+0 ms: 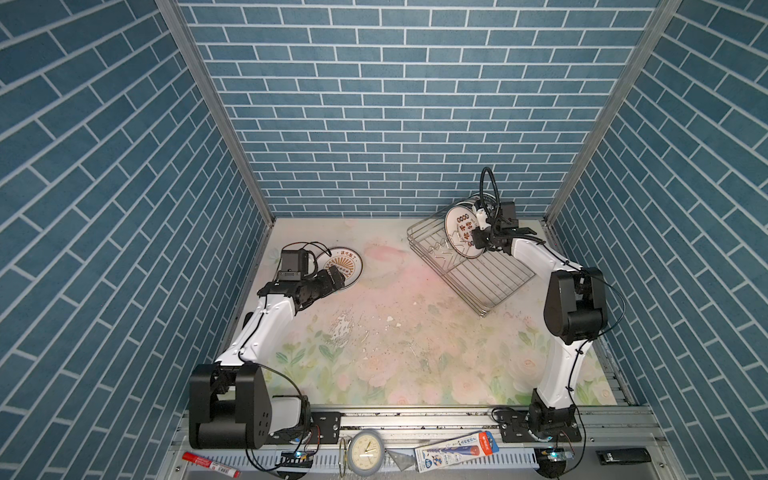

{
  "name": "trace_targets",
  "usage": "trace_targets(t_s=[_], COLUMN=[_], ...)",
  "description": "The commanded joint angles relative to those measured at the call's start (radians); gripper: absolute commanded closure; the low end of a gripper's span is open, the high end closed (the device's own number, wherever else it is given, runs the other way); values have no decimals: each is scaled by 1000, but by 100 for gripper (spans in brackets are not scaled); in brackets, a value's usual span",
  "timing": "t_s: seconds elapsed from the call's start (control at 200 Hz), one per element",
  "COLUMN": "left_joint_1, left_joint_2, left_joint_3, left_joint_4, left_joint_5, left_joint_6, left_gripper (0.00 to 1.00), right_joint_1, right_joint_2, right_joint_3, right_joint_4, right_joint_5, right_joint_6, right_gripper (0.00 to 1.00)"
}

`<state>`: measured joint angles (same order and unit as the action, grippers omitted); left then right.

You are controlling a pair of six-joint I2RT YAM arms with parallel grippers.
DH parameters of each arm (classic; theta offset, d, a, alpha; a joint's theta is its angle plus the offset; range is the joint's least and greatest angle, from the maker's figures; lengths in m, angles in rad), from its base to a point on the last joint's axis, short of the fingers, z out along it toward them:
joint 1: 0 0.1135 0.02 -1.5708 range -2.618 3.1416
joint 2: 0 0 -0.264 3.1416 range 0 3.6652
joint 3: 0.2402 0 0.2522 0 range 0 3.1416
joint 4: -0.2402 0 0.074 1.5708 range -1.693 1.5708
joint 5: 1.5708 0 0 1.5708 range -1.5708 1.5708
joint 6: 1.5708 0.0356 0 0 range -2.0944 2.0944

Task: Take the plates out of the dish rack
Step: 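Grip the red-lettered plate rim with the right gripper, then lift the red-lettered plate out of the rack toward the left gripper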

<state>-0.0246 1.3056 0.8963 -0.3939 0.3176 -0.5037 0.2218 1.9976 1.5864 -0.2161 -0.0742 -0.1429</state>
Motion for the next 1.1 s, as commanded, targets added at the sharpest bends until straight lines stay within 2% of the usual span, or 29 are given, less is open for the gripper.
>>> trace_targets(t_s=[0.0, 0.365, 0.56, 0.715, 0.885, 1.095], left_joint_1=[-3, -5, -25, -32, -40, -40], left_joint_2=[-3, -6, -26, -34, -21, -75], left_joint_3=[1, 6, -20, -43, -50, -101], left_joint_4=[-20, -25, -12, 23, 53, 117], left_joint_5=[0, -9, -61, -28, 30, 46], left_joint_6=[5, 13, -17, -47, 18, 17], left_gripper=[1, 1, 0, 1, 1, 1], right_joint_1=[2, 1, 1, 1, 2, 3], right_joint_2=[-14, -93, -123, -167, -211, -277], right_joint_3=[-38, -61, -80, -117, -116, -92], right_joint_4=[22, 38, 89, 153, 202, 204], right_joint_5=[10, 55, 94, 90, 94, 79], right_joint_6=[-35, -66, -85, -83, -76, -69], right_gripper=[99, 100, 100, 100, 100, 100])
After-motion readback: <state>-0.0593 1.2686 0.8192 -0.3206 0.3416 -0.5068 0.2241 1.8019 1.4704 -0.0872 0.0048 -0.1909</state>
